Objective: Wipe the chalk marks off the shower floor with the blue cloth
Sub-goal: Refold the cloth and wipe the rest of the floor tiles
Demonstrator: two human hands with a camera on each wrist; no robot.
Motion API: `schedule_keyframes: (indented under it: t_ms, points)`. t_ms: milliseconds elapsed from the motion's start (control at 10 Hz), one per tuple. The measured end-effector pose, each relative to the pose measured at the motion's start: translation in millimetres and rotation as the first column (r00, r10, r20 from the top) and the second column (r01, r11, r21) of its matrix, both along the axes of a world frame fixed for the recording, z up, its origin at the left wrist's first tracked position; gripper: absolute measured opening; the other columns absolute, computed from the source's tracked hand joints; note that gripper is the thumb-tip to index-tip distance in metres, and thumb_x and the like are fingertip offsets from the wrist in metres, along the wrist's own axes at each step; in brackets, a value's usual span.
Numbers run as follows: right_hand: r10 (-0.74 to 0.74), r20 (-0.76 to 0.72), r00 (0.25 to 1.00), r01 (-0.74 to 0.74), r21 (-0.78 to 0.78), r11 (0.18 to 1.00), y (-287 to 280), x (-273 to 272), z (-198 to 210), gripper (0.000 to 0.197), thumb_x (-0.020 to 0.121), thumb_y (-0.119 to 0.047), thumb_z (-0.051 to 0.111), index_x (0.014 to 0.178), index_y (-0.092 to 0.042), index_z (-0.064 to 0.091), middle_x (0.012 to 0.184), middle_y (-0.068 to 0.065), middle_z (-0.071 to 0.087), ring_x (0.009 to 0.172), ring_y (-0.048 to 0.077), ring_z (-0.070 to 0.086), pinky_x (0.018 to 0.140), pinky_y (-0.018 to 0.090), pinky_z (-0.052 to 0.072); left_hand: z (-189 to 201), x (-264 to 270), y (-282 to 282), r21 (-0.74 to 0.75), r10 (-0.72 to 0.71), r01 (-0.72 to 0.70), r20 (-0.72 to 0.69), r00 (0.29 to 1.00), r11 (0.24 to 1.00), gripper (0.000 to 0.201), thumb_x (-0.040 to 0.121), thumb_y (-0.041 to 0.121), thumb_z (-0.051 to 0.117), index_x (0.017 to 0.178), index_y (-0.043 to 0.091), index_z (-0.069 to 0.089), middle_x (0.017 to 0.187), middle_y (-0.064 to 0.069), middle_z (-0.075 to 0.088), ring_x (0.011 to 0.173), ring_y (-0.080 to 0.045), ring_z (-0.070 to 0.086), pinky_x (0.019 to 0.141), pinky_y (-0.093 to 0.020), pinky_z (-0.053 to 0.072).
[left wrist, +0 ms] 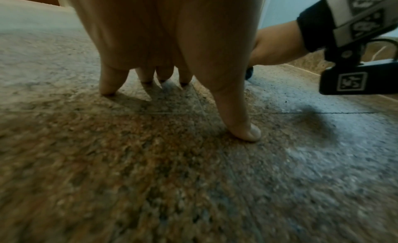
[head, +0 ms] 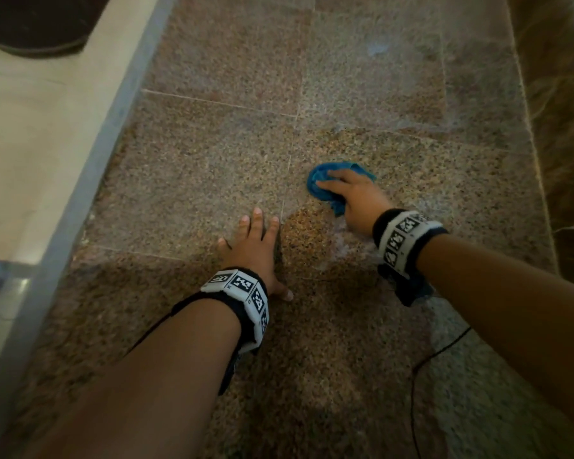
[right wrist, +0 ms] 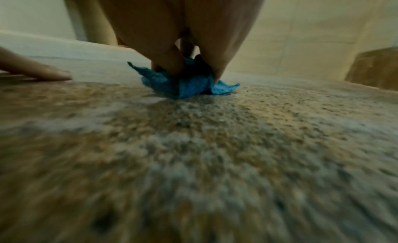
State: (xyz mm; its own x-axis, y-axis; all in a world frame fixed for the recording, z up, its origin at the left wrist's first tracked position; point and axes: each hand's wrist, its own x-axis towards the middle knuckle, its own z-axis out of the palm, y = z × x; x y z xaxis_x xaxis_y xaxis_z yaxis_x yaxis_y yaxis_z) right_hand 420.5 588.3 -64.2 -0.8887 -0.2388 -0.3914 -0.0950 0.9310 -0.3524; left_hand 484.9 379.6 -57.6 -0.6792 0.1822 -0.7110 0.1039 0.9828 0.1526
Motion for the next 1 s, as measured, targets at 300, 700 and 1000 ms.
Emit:
schedule_keyframes:
  t_ms: [300,700,1000]
  points:
    - [0.236,0.141,0.962,-0.244,0.048,0.968,11.4,32.3,14.1,0.063,0.094,-0.011,0.052,0.148,-0.030,0.024,0.157,0.001,0.012,0.144,0.025,0.016,0.116,0.035,0.021,0.8,0.4,-0.7,0.006,0.004,-0.004,0.009,1.000,1.000,0.137,0.063,0.057,0.082,0.151,0.027,-0.019,0.157,0.000,-0.029,0.147,-0.026,-0.018,0.116,-0.060,0.006]
    - [0.249,0.075,0.965,-0.258,0.135,0.957,-37.9,25.0,22.5,0.061,0.083,-0.027,0.067,0.138,-0.022,0.041,0.131,0.006,0.038,0.114,0.027,0.048,0.095,0.037,0.045,3.6,0.1,-0.5,0.010,0.017,-0.017,0.014,1.000,1.000,0.137,0.062,0.056,0.082,0.151,0.027,-0.017,0.157,0.000,-0.028,0.147,-0.026,-0.018,0.116,-0.061,0.004]
    - [0.272,0.003,0.962,-0.268,0.188,0.945,-47.2,60.0,14.7,0.038,0.086,-0.015,0.057,0.124,-0.021,0.052,0.122,0.005,0.045,0.112,0.029,0.047,0.087,0.034,0.042,2.0,0.1,-0.3,0.037,0.007,-0.007,0.003,1.000,0.999,0.136,0.064,0.056,0.082,0.152,0.026,-0.017,0.157,-0.001,-0.030,0.147,-0.027,-0.018,0.116,-0.060,0.004]
